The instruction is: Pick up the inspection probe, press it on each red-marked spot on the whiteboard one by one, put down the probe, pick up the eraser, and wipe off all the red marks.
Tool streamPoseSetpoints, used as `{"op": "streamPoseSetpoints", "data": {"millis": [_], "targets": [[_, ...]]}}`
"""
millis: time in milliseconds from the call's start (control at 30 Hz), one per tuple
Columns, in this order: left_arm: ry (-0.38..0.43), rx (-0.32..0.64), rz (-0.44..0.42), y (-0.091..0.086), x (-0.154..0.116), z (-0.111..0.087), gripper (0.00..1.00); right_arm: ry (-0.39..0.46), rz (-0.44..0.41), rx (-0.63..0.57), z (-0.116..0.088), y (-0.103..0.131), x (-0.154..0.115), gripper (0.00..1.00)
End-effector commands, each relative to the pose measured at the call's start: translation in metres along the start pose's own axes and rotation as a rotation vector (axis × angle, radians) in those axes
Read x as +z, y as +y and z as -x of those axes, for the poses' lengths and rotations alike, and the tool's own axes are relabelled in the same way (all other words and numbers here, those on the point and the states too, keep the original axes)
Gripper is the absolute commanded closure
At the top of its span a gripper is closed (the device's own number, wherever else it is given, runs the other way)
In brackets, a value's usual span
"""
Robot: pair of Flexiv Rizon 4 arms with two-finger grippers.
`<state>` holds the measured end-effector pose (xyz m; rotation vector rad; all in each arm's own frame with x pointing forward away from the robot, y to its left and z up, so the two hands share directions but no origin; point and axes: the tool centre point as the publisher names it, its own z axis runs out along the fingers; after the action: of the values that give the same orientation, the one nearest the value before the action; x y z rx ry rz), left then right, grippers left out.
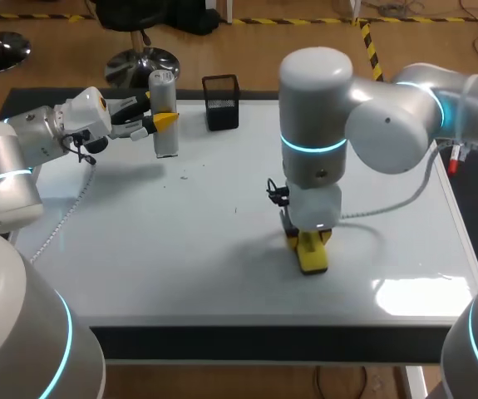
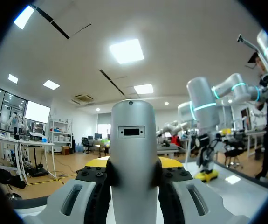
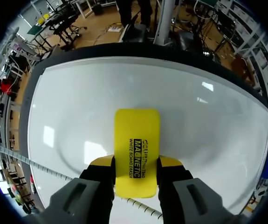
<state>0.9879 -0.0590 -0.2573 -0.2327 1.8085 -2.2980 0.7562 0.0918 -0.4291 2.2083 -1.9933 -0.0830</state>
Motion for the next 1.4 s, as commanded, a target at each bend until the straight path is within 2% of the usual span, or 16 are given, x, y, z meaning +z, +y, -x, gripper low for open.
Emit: {"op": "streamPoseSetpoints", "data": {"millis": [33,267,433,567,800,1167,1233,1300,1333,1400], "targets": [[-0.001,0.0,0.0,-0.001,0.001,0.0,1.0,-0.018,-0.001,-0.013,0.001,-0.01,-0.015,1.0],[-0.001,0.0,0.0,-0.001,0.001,0.0,1.0,-0.024,-0.023,-0.034,0.004,-0.026,-0.036,1.0],[-0.001,0.0,0.0,-0.001,0.001,0.0,1.0,-0.013,-0.031,-0.043,0.005,-0.038,-0.045,1.0],[-0.001,0.0,0.0,-0.001,0.001,0.0,1.0,-0.039,-0.03,-0.044,0.001,-0.051,-0.047,1.0],[-0.001,0.0,0.0,-0.001,0.001,0.0,1.0,-0.026,-0.01,0.014,-0.016,-0.095,-0.045,1.0],[-0.001,0.0,0.0,-0.001,0.001,0.0,1.0,-0.024,-0.015,0.037,-0.031,-0.159,-0.063,1.0],[-0.001,0.0,0.0,-0.001,0.001,0.0,1.0,-0.05,-0.018,0.041,-0.034,-0.173,-0.068,1.0],[-0.001,0.0,0.0,-0.001,0.001,0.0,1.0,-0.042,-0.021,0.043,-0.036,-0.187,-0.072,1.0],[-0.001,0.0,0.0,-0.001,0.001,0.0,1.0,-0.074,-0.012,0.035,-0.037,-0.195,-0.074,1.0],[-0.001,0.0,0.0,-0.001,0.001,0.0,1.0,-0.045,-0.01,0.045,-0.038,-0.207,-0.076,1.0]]}}
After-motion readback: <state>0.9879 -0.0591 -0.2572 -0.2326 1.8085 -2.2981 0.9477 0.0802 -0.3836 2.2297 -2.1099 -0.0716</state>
